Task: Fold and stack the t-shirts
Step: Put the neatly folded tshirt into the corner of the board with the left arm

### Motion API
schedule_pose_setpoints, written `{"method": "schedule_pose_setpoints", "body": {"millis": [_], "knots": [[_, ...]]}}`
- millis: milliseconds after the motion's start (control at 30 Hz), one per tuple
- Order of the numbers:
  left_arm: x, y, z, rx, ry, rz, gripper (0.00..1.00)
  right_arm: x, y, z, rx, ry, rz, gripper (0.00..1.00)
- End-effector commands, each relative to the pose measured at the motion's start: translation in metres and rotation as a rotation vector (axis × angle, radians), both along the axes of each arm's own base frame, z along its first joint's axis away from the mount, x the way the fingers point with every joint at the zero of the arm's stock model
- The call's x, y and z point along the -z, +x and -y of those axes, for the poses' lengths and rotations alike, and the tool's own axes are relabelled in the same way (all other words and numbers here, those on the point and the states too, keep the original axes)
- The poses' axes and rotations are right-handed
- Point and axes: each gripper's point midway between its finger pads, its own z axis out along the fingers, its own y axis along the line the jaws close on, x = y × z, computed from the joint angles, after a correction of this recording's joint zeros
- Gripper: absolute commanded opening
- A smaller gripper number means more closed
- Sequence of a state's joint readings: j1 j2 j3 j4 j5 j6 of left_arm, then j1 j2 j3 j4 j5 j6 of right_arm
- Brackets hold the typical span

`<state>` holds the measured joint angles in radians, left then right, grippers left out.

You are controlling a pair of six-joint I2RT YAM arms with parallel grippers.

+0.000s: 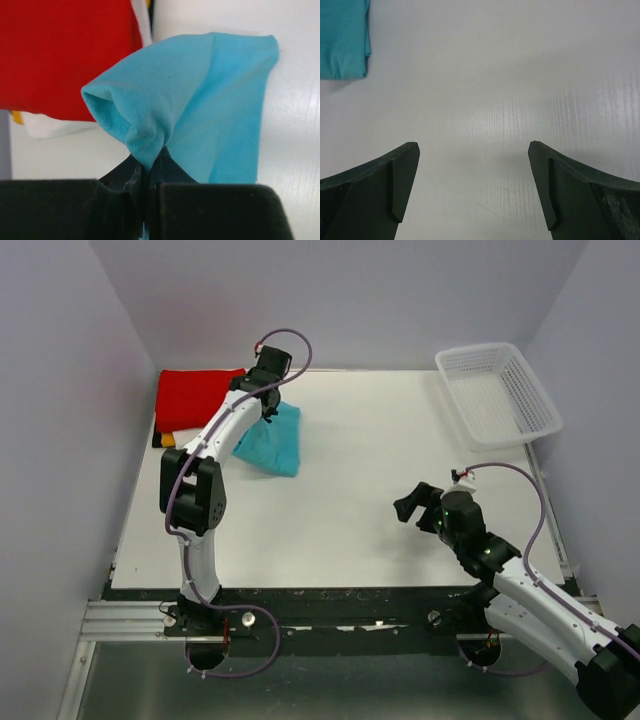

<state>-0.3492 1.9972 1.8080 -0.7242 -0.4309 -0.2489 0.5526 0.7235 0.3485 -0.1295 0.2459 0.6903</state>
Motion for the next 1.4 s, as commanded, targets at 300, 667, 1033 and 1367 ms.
{"method": "schedule_pose_setpoints", "body": {"millis": [300, 667, 1033, 1367], "knots": [[-0.115, 0.068, -0.09, 0.053, 0.101, 0.254, 0.0, 0.016, 0.005, 0.022, 0.101, -0.082, -0.009, 1.0], [-0.168, 0.08, -0.076, 0.142, -0.084, 0.368, 0.0, 0.023, 0.007, 0.025, 0.123, -0.113, -0.028, 1.0], [-0.14, 0.102, -0.12, 0.079, -0.076, 0.334, 0.0, 0.026, 0.011, 0.033, 0.168, -0.135, -0.029, 1.0], [-0.107, 0.108, -0.19, -0.016, -0.057, 0.279, 0.0, 0.029, 0.016, 0.037, 0.2, -0.161, -0.036, 1.0]]}}
